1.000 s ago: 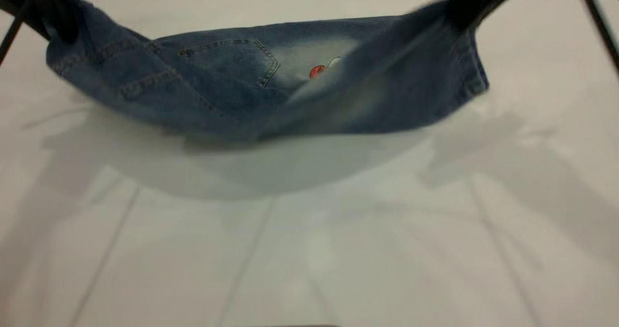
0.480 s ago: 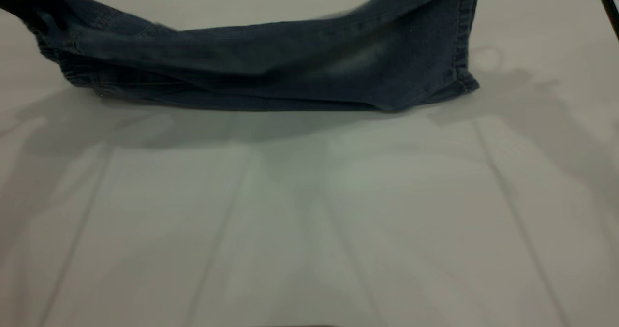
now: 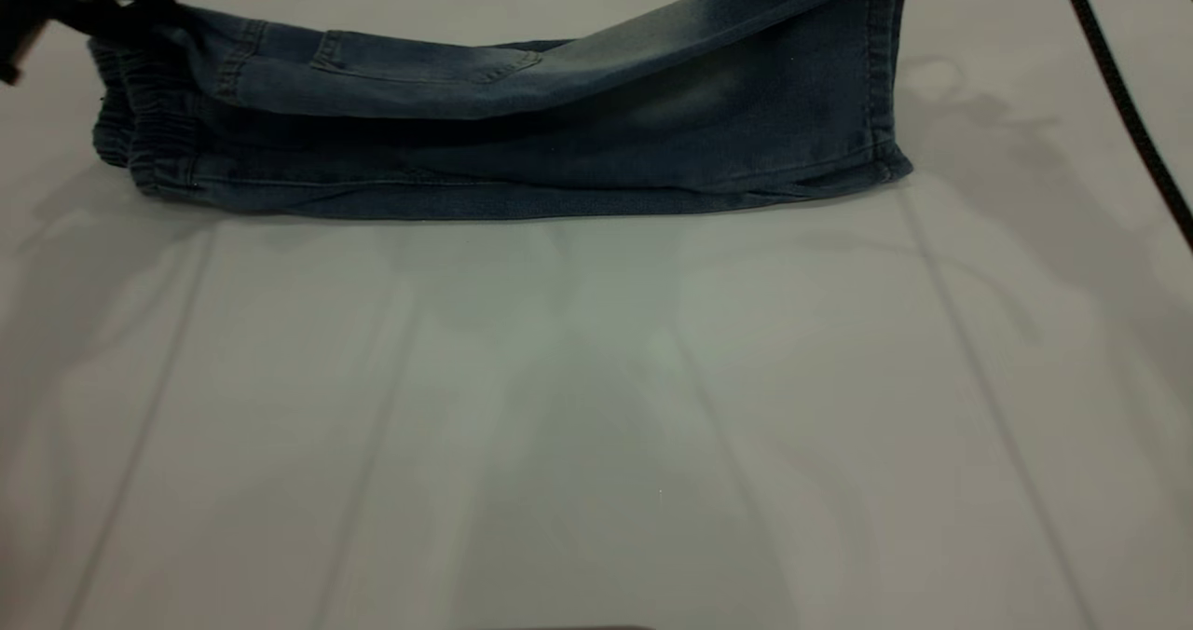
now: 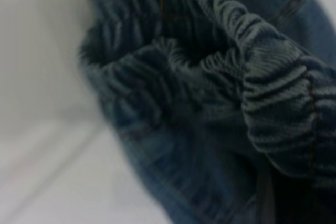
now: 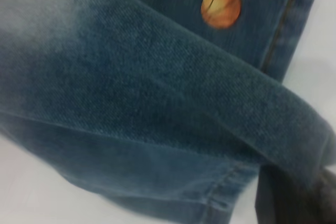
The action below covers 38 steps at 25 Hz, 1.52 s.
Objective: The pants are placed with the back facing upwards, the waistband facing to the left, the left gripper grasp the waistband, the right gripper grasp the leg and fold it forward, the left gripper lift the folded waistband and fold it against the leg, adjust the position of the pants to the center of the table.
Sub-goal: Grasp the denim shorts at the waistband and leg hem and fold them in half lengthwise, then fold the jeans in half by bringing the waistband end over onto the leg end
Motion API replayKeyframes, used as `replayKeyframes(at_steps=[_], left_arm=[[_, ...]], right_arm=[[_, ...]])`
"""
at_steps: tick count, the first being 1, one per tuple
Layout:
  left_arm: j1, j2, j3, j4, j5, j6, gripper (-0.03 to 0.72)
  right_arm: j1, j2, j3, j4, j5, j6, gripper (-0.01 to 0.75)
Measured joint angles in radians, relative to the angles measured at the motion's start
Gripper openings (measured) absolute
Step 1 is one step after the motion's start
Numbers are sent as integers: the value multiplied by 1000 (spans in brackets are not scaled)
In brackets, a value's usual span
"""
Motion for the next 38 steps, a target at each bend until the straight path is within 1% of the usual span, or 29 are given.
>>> replayKeyframes(at_steps=[3, 5, 7, 9, 11, 14, 15, 17, 19, 21, 23, 25, 27, 31, 34, 38], left_arm=[[-2, 36, 0, -60, -77, 56, 83], [-9, 53, 0, -76, -136, 92, 86], [-13, 64, 0, -82, -180, 126, 97], [-15, 68, 0, -83, -205, 156, 128], [-15, 68, 0, -83, -216, 207, 185], [-20, 68, -2, -83, -227, 347, 324], [-23, 68, -7, -83, -225, 406, 365], [-30, 66, -27, -82, -204, 560, 451], [-30, 59, -70, -82, -121, 706, 509], [-30, 47, -123, -78, 3, 858, 542], [-22, 31, -185, -76, 161, 958, 553], [-8, 20, -239, -51, 284, 1011, 557], [14, 16, -277, 12, 353, 1027, 557], [74, 28, -299, 160, 360, 1027, 557], [105, 66, -299, 182, 343, 1003, 557], [108, 153, -299, 181, 330, 995, 557]], right_arm=[[-1, 21, -2, 10, -63, 1, 43], [-1, 29, -2, 12, -93, 1, 65], [-2, 31, -2, 12, -115, 1, 121], [-4, 31, -2, 12, -131, 1, 208], [-5, 31, -2, 12, -134, 1, 330], [-5, 31, -3, 39, -134, 1, 496], [-5, 31, -3, 56, -131, 1, 541], [-5, 30, -3, 104, -121, 1, 593], [-5, 26, -3, 156, -98, 0, 608], [-5, 11, -3, 210, -58, -15, 600], [-5, -7, -3, 281, -9, -39, 582], [-4, -21, -4, 357, 37, -76, 572], [-2, -25, -4, 444, 78, -124, 569], [35, -25, -4, 540, 129, -190, 568], [87, -25, -4, 547, 143, -202, 566], [159, -25, -4, 540, 152, -204, 566]])
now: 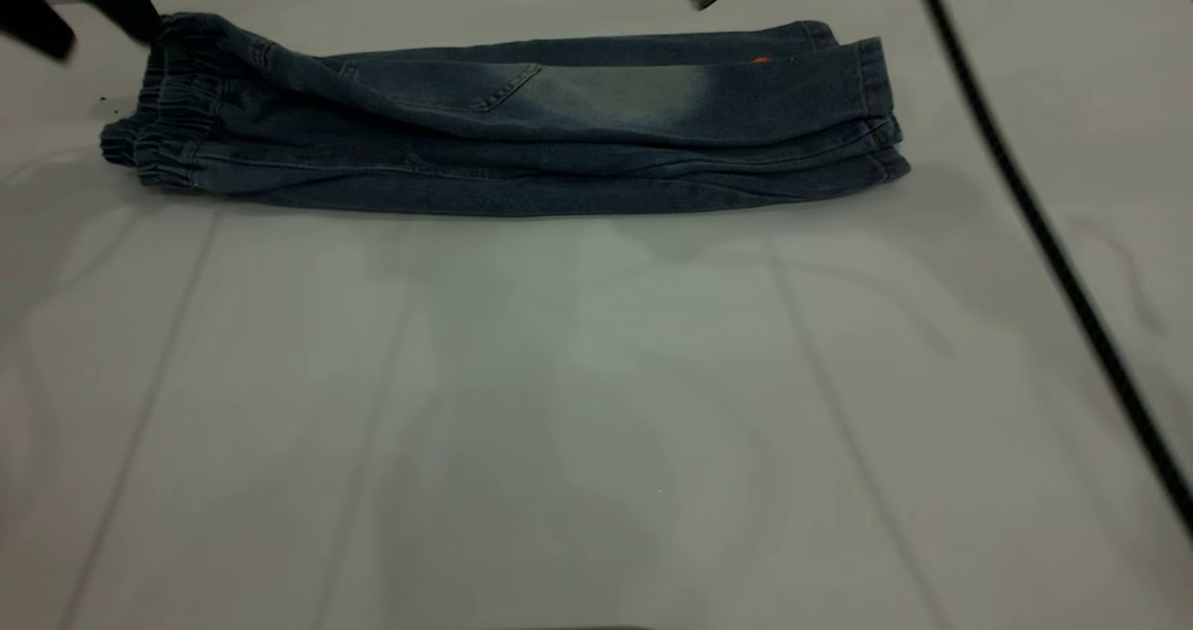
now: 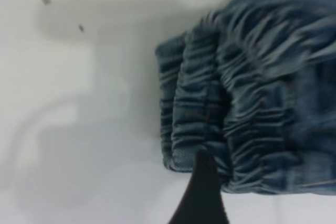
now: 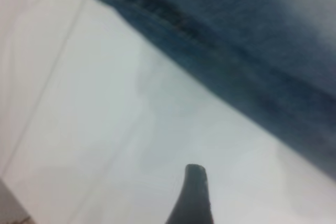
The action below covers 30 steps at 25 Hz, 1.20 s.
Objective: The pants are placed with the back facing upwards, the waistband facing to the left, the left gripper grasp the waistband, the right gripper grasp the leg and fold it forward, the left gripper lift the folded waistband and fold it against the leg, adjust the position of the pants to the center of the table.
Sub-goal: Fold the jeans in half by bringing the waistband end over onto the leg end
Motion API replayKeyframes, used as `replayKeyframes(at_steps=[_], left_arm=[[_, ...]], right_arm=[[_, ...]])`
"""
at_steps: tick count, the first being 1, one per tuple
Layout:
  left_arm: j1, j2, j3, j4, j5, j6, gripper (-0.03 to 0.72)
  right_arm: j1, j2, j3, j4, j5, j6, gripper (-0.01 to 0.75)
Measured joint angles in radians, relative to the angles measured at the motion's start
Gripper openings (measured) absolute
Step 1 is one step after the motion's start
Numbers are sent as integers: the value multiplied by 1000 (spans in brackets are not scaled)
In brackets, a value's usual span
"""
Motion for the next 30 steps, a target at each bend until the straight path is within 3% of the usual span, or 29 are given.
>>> replayKeyframes(at_steps=[4, 12, 14, 18, 22, 30], left_arm=[[-2, 88, 0, 0, -33, -1, 557], [-10, 181, -12, 1, -129, -1, 531], [-12, 188, -17, 0, -133, -1, 441], [-17, 187, -39, 17, -133, -1, 135], [-23, 170, -124, 112, -49, -2, 111], [-58, 19, -456, 232, 306, 19, 111]], right_arm=[[36, 0, 0, -3, 4, 0, 566], [40, 0, 0, -6, 28, -1, 566], [40, 0, 0, -6, 32, -2, 566], [40, -7, 0, -5, 39, -3, 566], [28, -66, 0, -9, 44, -3, 565], [-100, -272, 0, -14, 60, -3, 565]])
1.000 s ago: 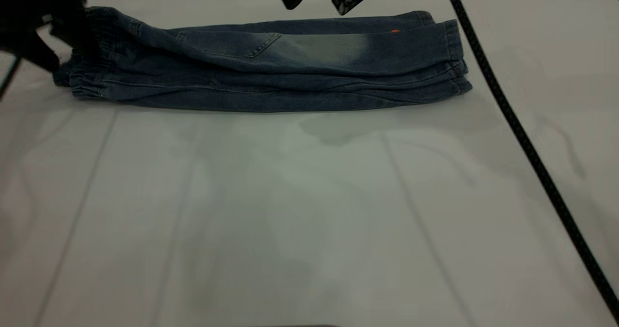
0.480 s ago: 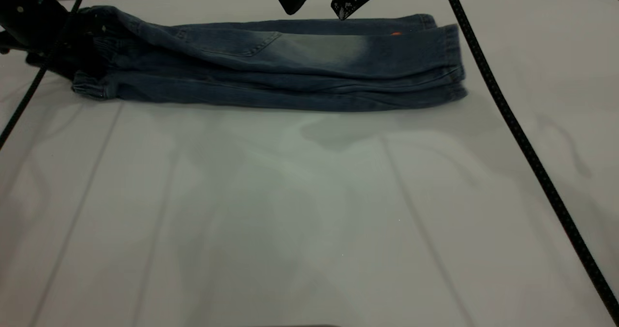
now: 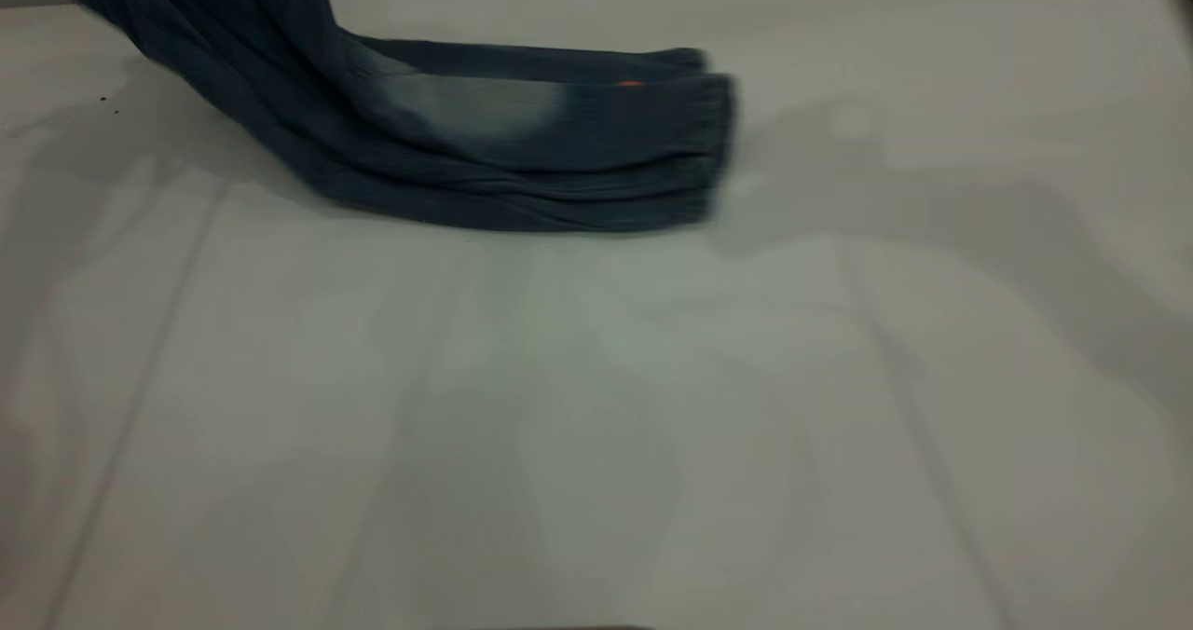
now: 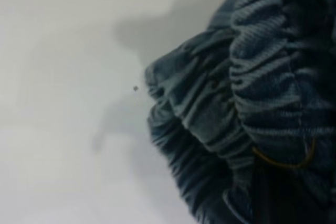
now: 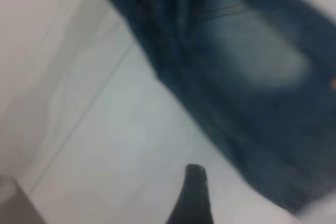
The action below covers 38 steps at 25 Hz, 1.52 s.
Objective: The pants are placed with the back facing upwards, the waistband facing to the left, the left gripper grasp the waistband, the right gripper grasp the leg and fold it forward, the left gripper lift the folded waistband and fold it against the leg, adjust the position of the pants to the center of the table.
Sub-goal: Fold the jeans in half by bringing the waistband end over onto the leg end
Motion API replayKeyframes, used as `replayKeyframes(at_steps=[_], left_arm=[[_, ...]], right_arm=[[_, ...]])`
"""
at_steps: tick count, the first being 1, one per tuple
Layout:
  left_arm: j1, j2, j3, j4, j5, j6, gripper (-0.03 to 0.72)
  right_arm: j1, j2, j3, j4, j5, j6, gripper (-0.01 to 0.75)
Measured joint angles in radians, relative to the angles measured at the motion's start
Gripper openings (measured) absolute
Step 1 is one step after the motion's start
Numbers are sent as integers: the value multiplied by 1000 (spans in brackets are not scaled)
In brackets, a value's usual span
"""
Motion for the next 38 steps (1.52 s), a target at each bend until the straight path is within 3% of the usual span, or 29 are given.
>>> replayKeyframes(at_steps=[3, 8, 13, 17, 23, 25, 28, 33, 38], left_arm=[[-72, -7, -79, 12, 74, 14, 111], [-273, 10, -102, 10, 87, 23, 111], [-442, 68, -102, 5, 53, 28, 111], [-515, 147, -102, 3, 18, 31, 111], [-555, 214, -102, 7, -2, 30, 137], [-555, 203, -114, 10, -6, 18, 183], [-555, 168, -151, 12, 7, -13, 316], [-555, 103, -209, 118, 151, -58, 501], [-540, 110, -211, 337, 151, -77, 545]], right_arm=[[-63, -69, 0, -4, 4, 0, 565], [-138, -150, 0, -4, 12, 6, 565], [-163, -171, 0, -4, 18, 14, 565], [-163, -174, 0, -4, 32, 14, 565], [-164, -174, 0, -4, 43, 15, 565], [-164, -174, 0, -4, 45, 15, 565], [-164, -174, 0, -4, 46, 15, 565], [-164, -174, 0, -4, 48, 15, 565], [-164, -174, 0, -3, 50, 15, 565]])
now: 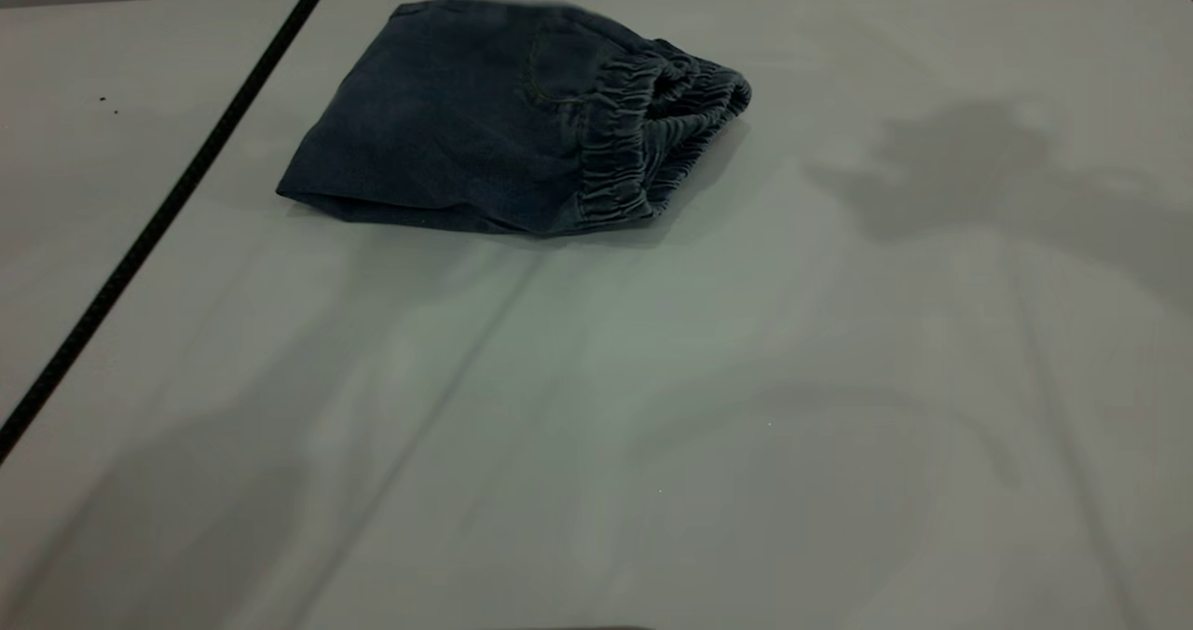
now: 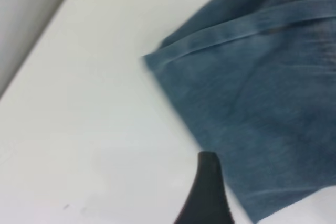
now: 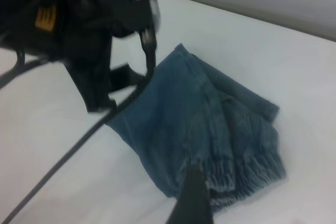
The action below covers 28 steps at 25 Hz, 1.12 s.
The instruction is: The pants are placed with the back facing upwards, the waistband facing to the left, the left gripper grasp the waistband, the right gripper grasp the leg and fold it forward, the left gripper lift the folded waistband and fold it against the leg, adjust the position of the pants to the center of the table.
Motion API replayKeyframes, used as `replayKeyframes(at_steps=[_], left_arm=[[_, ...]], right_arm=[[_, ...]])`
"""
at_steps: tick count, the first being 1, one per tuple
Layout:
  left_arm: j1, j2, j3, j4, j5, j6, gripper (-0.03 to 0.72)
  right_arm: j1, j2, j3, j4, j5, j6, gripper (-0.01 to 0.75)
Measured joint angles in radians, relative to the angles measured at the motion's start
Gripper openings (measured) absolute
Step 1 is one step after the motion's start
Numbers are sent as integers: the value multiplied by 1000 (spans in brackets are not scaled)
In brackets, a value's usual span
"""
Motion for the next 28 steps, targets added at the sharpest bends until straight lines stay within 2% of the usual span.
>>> replayKeyframes(at_steps=[4, 9, 14, 17, 22, 28], left_arm=[[18, 62, 0, -24, 0, 1, 546], [18, 229, 1, -65, 0, 127, 546], [18, 336, 3, -84, 0, 173, 546], [18, 347, 2, -118, 0, 116, 546], [-8, 347, 0, -207, 1, -123, 546], [-59, 333, 0, -214, 1, -173, 547]], right_arm=[[0, 0, 0, 0, 0, 0, 565], [0, 0, 0, 3, 4, 0, 565], [0, -1, 0, 3, 7, 0, 565], [0, -9, 0, 3, 7, 0, 565], [0, -50, 0, 3, 7, 0, 565], [0, -82, 0, 3, 12, 0, 565]])
